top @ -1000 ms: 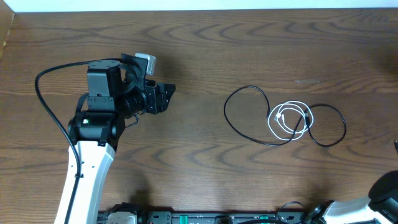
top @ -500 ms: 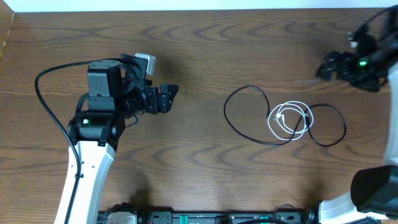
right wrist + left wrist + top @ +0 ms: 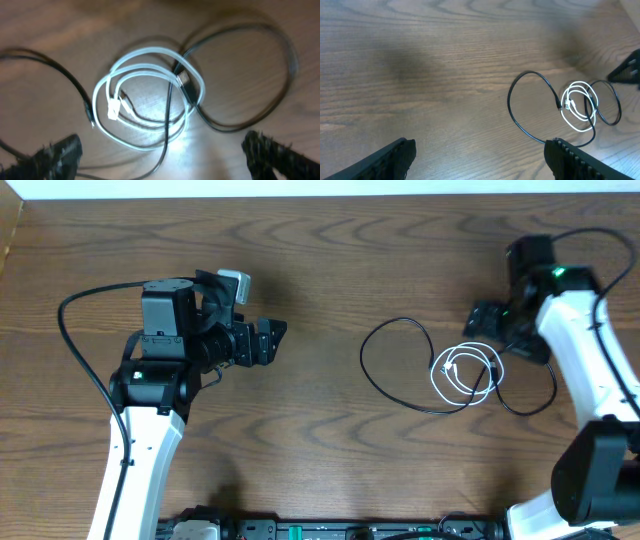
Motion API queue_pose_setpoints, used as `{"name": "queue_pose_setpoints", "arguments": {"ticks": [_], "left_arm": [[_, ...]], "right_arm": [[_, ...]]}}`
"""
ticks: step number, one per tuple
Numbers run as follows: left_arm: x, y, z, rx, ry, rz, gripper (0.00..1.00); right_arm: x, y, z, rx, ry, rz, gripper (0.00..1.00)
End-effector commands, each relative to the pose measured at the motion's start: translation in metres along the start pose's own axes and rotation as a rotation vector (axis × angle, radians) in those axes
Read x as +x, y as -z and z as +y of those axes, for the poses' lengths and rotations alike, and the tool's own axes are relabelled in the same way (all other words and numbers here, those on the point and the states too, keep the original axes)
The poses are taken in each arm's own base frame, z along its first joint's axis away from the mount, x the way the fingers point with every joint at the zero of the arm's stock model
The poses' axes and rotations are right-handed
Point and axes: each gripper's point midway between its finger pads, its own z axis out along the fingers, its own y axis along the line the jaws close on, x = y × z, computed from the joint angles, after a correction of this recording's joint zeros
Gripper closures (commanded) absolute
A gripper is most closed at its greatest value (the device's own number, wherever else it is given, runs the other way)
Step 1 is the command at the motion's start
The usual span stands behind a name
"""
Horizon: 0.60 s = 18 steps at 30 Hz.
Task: Untangle cables
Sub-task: 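Bring the right gripper back and lower it onto the white cable coil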
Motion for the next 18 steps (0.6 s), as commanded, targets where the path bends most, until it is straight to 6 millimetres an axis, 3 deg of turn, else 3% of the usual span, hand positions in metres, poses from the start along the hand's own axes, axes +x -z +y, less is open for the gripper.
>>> {"name": "queue_pose_setpoints", "arguments": {"ticks": [1, 6, 12, 18], "left_arm": [[0.003, -0.002, 0.001, 0.000, -0.007, 0.009, 0.13], [0.004, -0.002, 0.001, -0.001, -0.006, 0.013, 0.12], [0.006, -0.002, 0.001, -0.001, -0.001, 0.022, 0.13], [0.009, -0.002, 0.001, -0.001, 0.004, 0.033, 0.13]], "right_arm": [[0.022, -0.023, 0.006, 0.029, -0.049, 0.006, 0.01], [0.055, -0.050, 0.017, 0.071, -0.062, 0.005, 0.01], [0.085, -0.061, 0.016, 0.155, -0.170, -0.007, 0.01], [0.101, -0.069, 0.015, 0.176, -0.285, -0.009, 0.01]]}}
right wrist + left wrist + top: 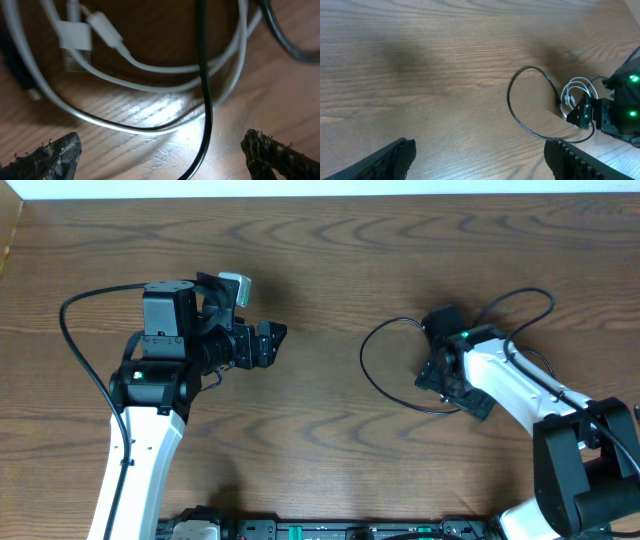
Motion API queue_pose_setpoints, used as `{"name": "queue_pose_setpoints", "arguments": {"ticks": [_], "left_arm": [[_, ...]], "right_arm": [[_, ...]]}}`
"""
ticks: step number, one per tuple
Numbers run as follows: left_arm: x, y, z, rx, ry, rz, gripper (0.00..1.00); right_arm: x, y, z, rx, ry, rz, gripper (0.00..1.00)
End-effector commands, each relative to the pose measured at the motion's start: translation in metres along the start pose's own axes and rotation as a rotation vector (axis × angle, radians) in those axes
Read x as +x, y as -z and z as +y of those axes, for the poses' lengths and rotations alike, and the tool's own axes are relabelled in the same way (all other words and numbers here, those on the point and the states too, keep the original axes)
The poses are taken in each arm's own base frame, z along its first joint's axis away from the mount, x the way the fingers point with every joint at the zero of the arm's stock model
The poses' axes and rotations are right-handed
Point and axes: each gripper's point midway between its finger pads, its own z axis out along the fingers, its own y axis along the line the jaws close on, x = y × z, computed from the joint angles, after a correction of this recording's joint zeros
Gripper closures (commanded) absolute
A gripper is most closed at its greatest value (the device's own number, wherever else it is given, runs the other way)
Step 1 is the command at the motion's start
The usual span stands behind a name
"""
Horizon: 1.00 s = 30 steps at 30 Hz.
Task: Untangle cables
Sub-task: 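Bring the right gripper back and lower it onto the white cable coil, then grasp the white cable coil with the right gripper and lift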
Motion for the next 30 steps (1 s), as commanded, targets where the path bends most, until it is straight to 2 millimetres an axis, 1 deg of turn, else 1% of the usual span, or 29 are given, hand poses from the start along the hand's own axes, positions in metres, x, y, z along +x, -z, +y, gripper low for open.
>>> {"name": "queue_pose_setpoints", "arguments": {"ticks": [1, 5, 8, 13, 15, 16, 17, 18, 19, 22, 27, 30], "left_arm": [[0.003, -0.002, 0.001, -0.001, -0.007, 0.010, 0.13], [0.003, -0.002, 0.001, 0.000, -0.008, 0.011, 0.13], [0.003, -0.002, 0.001, 0.000, -0.008, 0.011, 0.13], [0.005, -0.002, 0.001, 0.000, -0.008, 0.019, 0.13], [0.007, -0.002, 0.001, 0.000, -0.014, 0.028, 0.13], [0.008, -0.002, 0.001, -0.001, -0.016, 0.031, 0.13], [0.009, -0.002, 0.001, -0.001, -0.022, 0.033, 0.13], [0.009, -0.002, 0.001, -0.001, -0.022, 0.034, 0.13], [0.009, -0.002, 0.001, 0.000, -0.022, 0.034, 0.13], [0.009, -0.002, 0.001, 0.000, -0.022, 0.034, 0.13], [0.009, -0.002, 0.001, 0.000, -0.022, 0.034, 0.13], [0.009, -0.002, 0.001, 0.000, -0.022, 0.034, 0.13]], "right_arm": [[0.000, -0.003, -0.005, 0.018, -0.118, -0.034, 0.01], [0.002, -0.007, -0.007, 0.023, -0.123, -0.033, 0.01], [0.006, -0.011, -0.012, 0.036, -0.160, -0.029, 0.01], [0.013, -0.025, -0.015, 0.023, -0.191, -0.025, 0.01], [0.016, -0.028, -0.016, 0.021, -0.191, -0.018, 0.01], [0.016, -0.029, -0.016, 0.022, -0.190, -0.016, 0.01], [0.017, -0.029, -0.017, 0.023, -0.190, -0.015, 0.04], [0.017, -0.029, -0.017, 0.023, -0.189, -0.015, 0.11], [0.018, -0.029, -0.016, 0.021, -0.189, -0.012, 0.27], [0.020, -0.029, -0.014, 0.009, -0.190, 0.007, 0.99], [0.023, -0.029, 0.000, -0.053, -0.190, 0.039, 0.99], [0.021, -0.024, 0.023, -0.161, -0.091, 0.054, 0.99]]}}
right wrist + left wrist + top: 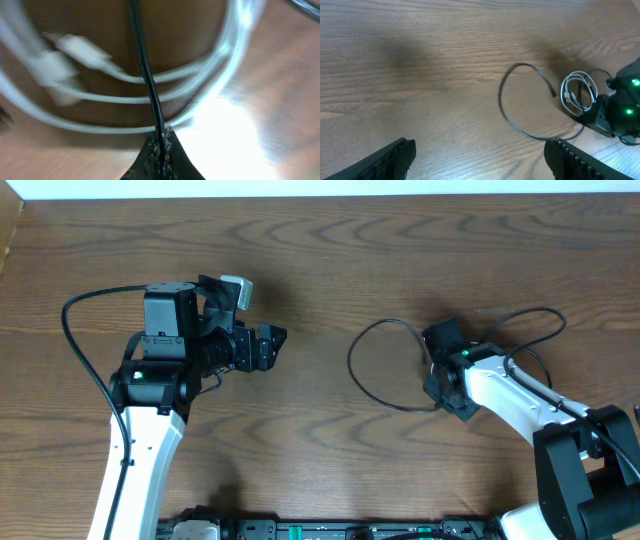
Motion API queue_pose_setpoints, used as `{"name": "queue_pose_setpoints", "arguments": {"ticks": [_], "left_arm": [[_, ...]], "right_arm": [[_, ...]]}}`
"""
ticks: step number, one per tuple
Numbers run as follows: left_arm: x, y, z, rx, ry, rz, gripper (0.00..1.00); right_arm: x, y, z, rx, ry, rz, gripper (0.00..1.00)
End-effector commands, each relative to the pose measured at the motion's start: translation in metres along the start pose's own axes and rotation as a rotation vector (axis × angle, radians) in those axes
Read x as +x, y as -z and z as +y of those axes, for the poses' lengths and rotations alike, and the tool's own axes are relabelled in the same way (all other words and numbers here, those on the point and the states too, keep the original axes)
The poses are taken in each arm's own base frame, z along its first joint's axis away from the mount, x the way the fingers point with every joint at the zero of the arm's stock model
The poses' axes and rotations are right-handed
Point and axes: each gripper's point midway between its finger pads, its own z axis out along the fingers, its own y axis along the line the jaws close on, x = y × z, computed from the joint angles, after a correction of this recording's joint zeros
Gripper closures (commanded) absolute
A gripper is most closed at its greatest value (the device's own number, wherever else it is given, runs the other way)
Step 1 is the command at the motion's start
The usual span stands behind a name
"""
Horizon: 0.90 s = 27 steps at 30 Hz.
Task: Untangle cables
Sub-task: 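Grasp the white cable coil with the right gripper and lift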
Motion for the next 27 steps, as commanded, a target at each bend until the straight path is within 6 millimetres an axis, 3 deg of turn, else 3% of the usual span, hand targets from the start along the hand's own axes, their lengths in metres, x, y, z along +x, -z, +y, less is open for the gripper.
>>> {"name": "queue_pose_setpoints", "arguments": {"ticks": [1, 4, 7, 12, 19, 23, 27], "left_arm": [[0.003, -0.002, 0.001, 0.000, -0.013, 0.012, 0.13], [0.003, -0.002, 0.001, 0.000, -0.013, 0.012, 0.13], [0.004, -0.002, 0.001, 0.000, -0.011, 0.015, 0.13], [0.006, -0.002, 0.001, 0.000, -0.008, 0.022, 0.13], [0.008, -0.002, 0.000, 0.001, -0.004, 0.030, 0.13], [0.009, -0.002, 0.000, 0.001, -0.001, 0.035, 0.12], [0.011, -0.002, 0.000, 0.001, 0.003, 0.043, 0.12]], "right_arm": [[0.019, -0.006, 0.017, -0.088, 0.136, 0.096, 0.99], [0.014, 0.017, 0.052, -0.248, 0.303, 0.079, 0.99], [0.000, 0.059, 0.078, -0.365, 0.405, 0.014, 0.99], [-0.025, 0.152, 0.100, -0.502, 0.516, -0.120, 0.99], [-0.042, 0.262, 0.096, -0.588, 0.629, -0.257, 0.99], [-0.046, 0.295, 0.086, -0.582, 0.667, -0.293, 0.99], [-0.068, 0.320, 0.065, -0.496, 0.642, -0.393, 0.99]]}}
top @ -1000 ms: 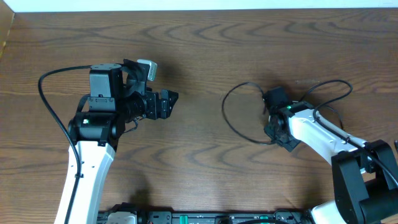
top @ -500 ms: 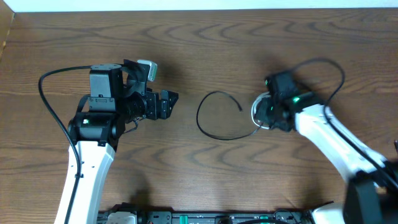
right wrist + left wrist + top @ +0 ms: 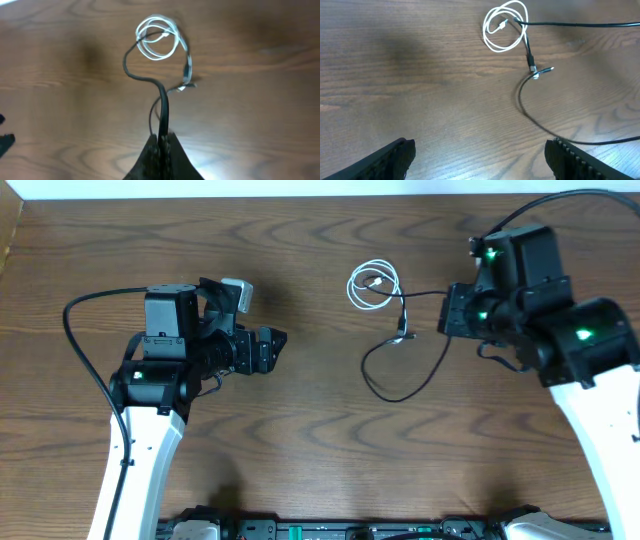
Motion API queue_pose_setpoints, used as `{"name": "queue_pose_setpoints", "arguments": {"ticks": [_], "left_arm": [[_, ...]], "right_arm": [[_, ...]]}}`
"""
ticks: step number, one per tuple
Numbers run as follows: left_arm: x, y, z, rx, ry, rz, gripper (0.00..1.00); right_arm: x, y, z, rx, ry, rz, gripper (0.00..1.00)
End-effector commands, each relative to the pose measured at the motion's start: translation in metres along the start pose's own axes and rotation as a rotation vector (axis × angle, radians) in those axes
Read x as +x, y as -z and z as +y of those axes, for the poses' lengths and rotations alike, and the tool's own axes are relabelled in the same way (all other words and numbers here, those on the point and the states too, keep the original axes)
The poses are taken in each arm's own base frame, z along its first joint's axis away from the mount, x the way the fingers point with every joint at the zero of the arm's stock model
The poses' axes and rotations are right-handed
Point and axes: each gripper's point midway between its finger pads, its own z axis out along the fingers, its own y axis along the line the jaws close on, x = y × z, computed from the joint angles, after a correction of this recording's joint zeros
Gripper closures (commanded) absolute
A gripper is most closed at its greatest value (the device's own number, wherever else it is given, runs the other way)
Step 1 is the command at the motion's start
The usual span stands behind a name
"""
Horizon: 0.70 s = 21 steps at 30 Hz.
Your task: Untangle cables
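Observation:
A white cable lies coiled on the wooden table at the back middle. A black cable runs through that coil, then stretches taut to my right gripper, which is shut on it above the table. The black cable rises from the coiled white cable into the right gripper. Its plug lies just in front of the white cable, with a loose loop trailing nearer. My left gripper hovers open at the left, empty and well away from both cables.
The left arm's own black lead arcs over the table's left part. The table's back edge lies close behind the white coil.
My right gripper, still shut on the black cable, has gone from low on the table to higher and farther back. The white coil now lies farther back and left. The left arm is unchanged.
First my right gripper hung open above the tangled black and white cables at the right. Then it was down among them, still open. Then it was shut on the black cable. Now it holds that cable raised, and the white coil has shifted to the back middle.

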Motion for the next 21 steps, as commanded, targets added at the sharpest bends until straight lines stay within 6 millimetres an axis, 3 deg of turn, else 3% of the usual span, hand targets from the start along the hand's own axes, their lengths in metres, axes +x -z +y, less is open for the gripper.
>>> {"name": "queue_pose_setpoints", "arguments": {"ticks": [1, 5, 11, 17, 21], "left_arm": [[0.005, -0.002, 0.000, 0.001, -0.008, 0.017, 0.09], [0.005, -0.002, 0.000, 0.000, -0.006, 0.021, 0.08], [0.005, -0.002, 0.000, 0.000, -0.008, 0.018, 0.08], [0.003, -0.002, 0.000, 0.000, -0.012, 0.009, 0.08], [0.002, -0.002, 0.000, 0.005, -0.013, 0.007, 0.08]], "right_arm": [[-0.023, 0.025, -0.016, 0.098, 0.042, -0.096, 0.99], [-0.042, 0.059, -0.030, 0.159, 0.024, -0.174, 0.99], [-0.064, 0.112, -0.033, 0.158, 0.041, -0.291, 0.99], [-0.079, 0.170, -0.008, 0.054, 0.174, -0.431, 0.99], [-0.078, 0.191, 0.015, -0.071, 0.224, -0.466, 0.99]]}}
